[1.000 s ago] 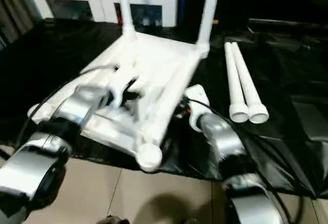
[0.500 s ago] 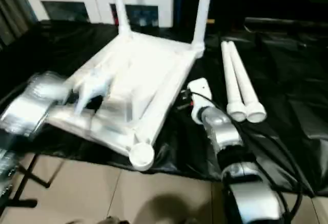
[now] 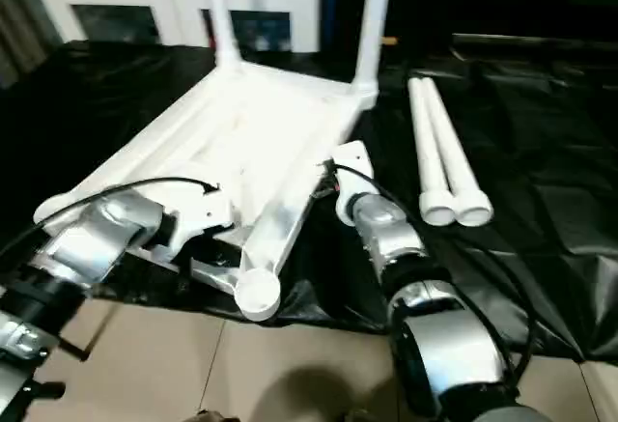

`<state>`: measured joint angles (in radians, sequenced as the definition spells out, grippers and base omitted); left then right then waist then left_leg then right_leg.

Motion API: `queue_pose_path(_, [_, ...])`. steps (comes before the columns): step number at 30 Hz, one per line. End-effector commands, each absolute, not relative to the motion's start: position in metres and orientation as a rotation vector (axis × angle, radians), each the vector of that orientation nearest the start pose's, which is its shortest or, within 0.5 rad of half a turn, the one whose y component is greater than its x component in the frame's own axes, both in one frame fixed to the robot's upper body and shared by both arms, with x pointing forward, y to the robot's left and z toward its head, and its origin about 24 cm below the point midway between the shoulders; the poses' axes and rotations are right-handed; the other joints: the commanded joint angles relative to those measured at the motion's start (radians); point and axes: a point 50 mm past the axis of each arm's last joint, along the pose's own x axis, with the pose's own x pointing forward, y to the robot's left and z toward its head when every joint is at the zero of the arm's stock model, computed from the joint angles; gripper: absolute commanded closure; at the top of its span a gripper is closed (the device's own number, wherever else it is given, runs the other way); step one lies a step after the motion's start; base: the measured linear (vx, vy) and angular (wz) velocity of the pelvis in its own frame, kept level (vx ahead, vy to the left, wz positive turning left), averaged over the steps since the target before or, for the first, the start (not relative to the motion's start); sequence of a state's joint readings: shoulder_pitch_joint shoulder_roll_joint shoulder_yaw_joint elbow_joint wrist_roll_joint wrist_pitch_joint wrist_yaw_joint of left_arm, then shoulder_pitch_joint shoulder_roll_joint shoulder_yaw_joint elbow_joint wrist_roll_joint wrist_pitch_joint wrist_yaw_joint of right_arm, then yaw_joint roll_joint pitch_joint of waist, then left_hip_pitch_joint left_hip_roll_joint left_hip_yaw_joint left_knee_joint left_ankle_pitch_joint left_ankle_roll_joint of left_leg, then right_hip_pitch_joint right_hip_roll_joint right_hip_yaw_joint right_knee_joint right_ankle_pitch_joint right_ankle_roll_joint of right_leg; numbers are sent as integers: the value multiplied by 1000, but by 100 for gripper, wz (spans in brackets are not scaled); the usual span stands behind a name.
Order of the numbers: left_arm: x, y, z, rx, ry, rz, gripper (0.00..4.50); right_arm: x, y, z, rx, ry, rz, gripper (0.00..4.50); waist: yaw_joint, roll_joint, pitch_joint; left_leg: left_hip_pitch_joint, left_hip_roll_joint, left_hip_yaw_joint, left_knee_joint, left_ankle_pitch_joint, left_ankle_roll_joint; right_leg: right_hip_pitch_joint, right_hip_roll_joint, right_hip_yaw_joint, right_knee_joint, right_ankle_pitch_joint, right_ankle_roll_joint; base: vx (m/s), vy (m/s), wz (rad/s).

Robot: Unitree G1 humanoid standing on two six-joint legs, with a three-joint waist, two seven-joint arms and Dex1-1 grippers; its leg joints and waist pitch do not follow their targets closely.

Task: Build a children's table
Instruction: Rotate table base

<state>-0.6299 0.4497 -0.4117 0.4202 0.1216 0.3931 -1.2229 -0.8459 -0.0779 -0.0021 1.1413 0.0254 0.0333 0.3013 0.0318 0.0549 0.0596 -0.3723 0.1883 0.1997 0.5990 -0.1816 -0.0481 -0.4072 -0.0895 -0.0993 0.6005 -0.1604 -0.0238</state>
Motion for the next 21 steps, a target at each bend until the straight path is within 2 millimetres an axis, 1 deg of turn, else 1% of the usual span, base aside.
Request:
queue_pose_path(1, [319,114,64,535,625,-1312,450,373,-66,50,-63,335,559,446,3,1,-78,8,37,-27,-66,-222,21,61,-67,52,-63,-226,-247,0,0,0])
queue_pose_path(2, [319,113,64,534,622,-1312,450,373,-65,50,-62,333,564,446,2,1,-77,10,37,-26,-66,-230,21,59,-66,52,-66,-237,-247,0,0,0])
queue_pose_path(3, [321,109,65,516,605,-1308,450,373,-59,52,-58,326,589,446,1,1,-76,10,39,-27,-66,-242,20,59,-68,53,-66,-252,-245,0,0,0])
queue_pose_path(5, [322,106,65,504,595,-1306,450,372,-56,53,-57,321,604,446,-1,-1,-76,6,38,-29,-67,-235,23,63,-69,52,-66,-255,-238,0,0,0])
queue_pose_path(6, [322,105,66,502,591,-1305,450,372,-55,54,-57,320,606,446,-1,-1,-78,8,38,-28,-66,-229,27,61,-69,53,-67,-249,-240,0,0,0])
queue_pose_path(7, [326,98,69,478,557,-1291,450,372,-49,56,-58,312,625,446,0,-4,-79,11,37,-26,-64,-219,32,59,-68,53,-65,-236,-248,0,0,0])
queue_pose_path(8, [330,94,73,459,531,-1278,450,372,-45,58,-58,308,636,446,-2,-4,-79,9,36,-25,-63,-213,35,60,-66,53,-64,-227,-253,0,0,0])
queue_pose_path(9, [334,89,77,445,497,-1249,450,373,-43,59,-63,304,638,446,-1,-4,-79,10,37,-25,-63,-210,36,59,-66,53,-65,-222,-255,0,0,0])
queue_pose_path(11, [338,86,79,438,474,-1226,450,373,-42,60,-67,302,635,446,0,-5,-80,6,36,-26,-62,-205,49,63,-67,51,-62,-204,-258,0,0,0])
queue_pose_path(12, [345,89,79,483,452,-1158,450,375,-48,60,-78,298,580,446,0,-5,-82,10,37,-25,-61,-199,58,58,-66,52,-64,-197,-257,0,0,0])
queue_pose_path(13, [345,89,79,483,452,-1158,450,375,-48,60,-78,298,580,446,0,-5,-82,10,37,-25,-61,-199,58,58,-66,52,-64,-197,-257,0,0,0])
queue_pose_path(14, [349,93,78,506,443,-1114,450,378,-53,60,-86,293,533,446,5,-5,-82,5,40,-26,-62,-177,66,59,-69,53,-61,-175,-262,0,0,0])
queue_pose_path(15, [353,98,77,532,433,-1070,450,380,-59,61,-87,286,487,446,8,-4,-82,11,42,-25,-62,-178,64,56,-70,53,-62,-176,-261,0,0,0])
queue_pose_path(16, [356,103,77,558,427,-1029,450,382,-66,62,-78,276,439,446,14,-3,-82,15,40,-26,-64,-180,55,54,-65,52,-62,-181,-248,0,0,0])
queue_pose_path(17, [358,111,77,590,417,-1002,450,385,-76,65,-54,261,390,446,15,7,-82,17,41,-25,-64,-186,49,52,-64,53,-61,-182,-243,0,0,0])
queue_pose_path(18, [358,111,77,590,417,-1002,450,385,-76,65,-54,261,390,446,15,3,-81,15,41,-26,-65,-193,44,54,-64,52,-63,-185,-238,0,0,0])
queue_pose_path(19, [359,121,78,614,409,-983,450,388,-89,69,-16,234,340,446,16,0,-82,16,40,-25,-66,-205,33,55,-63,52,-59,-178,-239,0,0,0])
queue_pose_path(20, [359,122,78,615,409,-982,450,388,-91,69,-12,231,336,446,17,0,-82,15,40,-25,-66,-208,34,58,-66,53,-60,-179,-237,0,0,0])
queue_pose_path(21, [359,128,79,614,411,-977,450,390,-99,73,16,201,315,446,16,6,-83,14,39,-26,-65,-209,32,57,-66,53,-58,-178,-238,0,0,0])
